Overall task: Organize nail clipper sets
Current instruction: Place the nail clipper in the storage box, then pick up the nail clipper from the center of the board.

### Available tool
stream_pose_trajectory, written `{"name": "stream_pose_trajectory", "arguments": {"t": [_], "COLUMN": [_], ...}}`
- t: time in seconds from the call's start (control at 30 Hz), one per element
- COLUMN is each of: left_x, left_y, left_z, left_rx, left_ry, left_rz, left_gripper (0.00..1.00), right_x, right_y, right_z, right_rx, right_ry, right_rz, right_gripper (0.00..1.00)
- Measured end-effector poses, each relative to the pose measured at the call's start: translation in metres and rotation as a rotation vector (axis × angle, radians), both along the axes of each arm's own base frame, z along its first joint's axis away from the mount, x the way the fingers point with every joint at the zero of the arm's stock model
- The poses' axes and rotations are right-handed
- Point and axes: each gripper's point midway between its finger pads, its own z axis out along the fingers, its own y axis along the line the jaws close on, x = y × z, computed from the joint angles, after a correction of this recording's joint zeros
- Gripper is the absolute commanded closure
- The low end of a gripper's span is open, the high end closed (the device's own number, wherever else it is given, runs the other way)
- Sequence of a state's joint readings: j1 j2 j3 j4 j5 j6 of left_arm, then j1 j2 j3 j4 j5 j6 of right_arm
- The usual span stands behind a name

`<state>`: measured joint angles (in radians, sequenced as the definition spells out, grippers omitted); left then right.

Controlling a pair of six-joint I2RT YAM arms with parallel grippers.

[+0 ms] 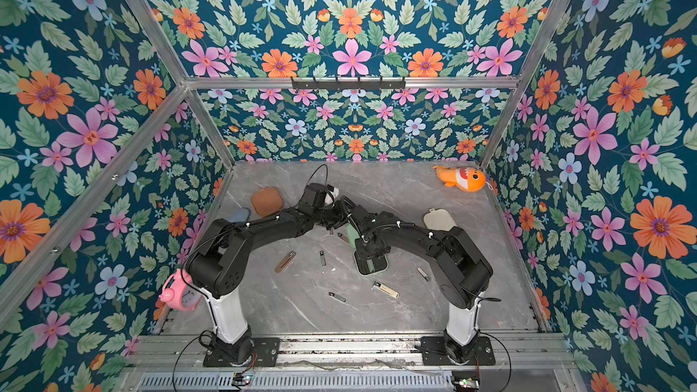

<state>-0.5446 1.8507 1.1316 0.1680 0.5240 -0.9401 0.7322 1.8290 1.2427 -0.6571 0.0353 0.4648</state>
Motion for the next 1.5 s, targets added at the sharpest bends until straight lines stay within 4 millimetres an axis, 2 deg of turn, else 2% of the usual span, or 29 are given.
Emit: {"name": "stream_pose_trajectory", "arguments": {"t": [0.13,0.27,0.53,0.6,0.73,0.9,1.07,1.2,1.5], "left_x": [0.000,-0.009,-0.038,-0.046,-0.060,-0.075,-0.088,-0.096,-0.106], "left_y": [0.030,0.061,0.102,0.113,0.134,0.160,0.190,0.209,0.219], "left_z": [0.005,0.007,0.010,0.009,0.005,0.000,-0.014,-0.021,-0.027], "left_rx": [0.026,0.056,0.101,0.113,0.138,0.162,0.197,0.211,0.219], "left_ry": [-0.005,-0.005,-0.015,-0.019,-0.010,-0.004,0.023,0.041,0.061], "left_rz": [0.062,0.113,0.159,0.172,0.209,0.250,0.310,0.352,0.361], "left_gripper": [0.49,0.49,0.48,0.47,0.47,0.44,0.42,0.41,0.41], "right_x": [0.000,0.000,-0.001,-0.001,-0.004,-0.007,-0.032,-0.059,-0.102], "right_y": [0.000,0.001,0.001,0.001,0.000,0.021,0.052,0.074,0.104], "right_z": [-0.007,-0.013,-0.015,-0.013,-0.004,0.032,0.044,0.036,0.014], "right_rx": [-0.007,-0.008,-0.003,0.002,0.013,0.068,0.073,0.050,0.024], "right_ry": [0.013,0.021,0.015,0.011,0.009,-0.049,-0.052,-0.018,0.058], "right_rz": [0.001,0.001,-0.001,-0.001,0.000,0.050,0.155,0.241,0.348], "right_gripper": [0.82,0.86,0.89,0.86,0.74,0.61,0.52,0.49,0.46]}}
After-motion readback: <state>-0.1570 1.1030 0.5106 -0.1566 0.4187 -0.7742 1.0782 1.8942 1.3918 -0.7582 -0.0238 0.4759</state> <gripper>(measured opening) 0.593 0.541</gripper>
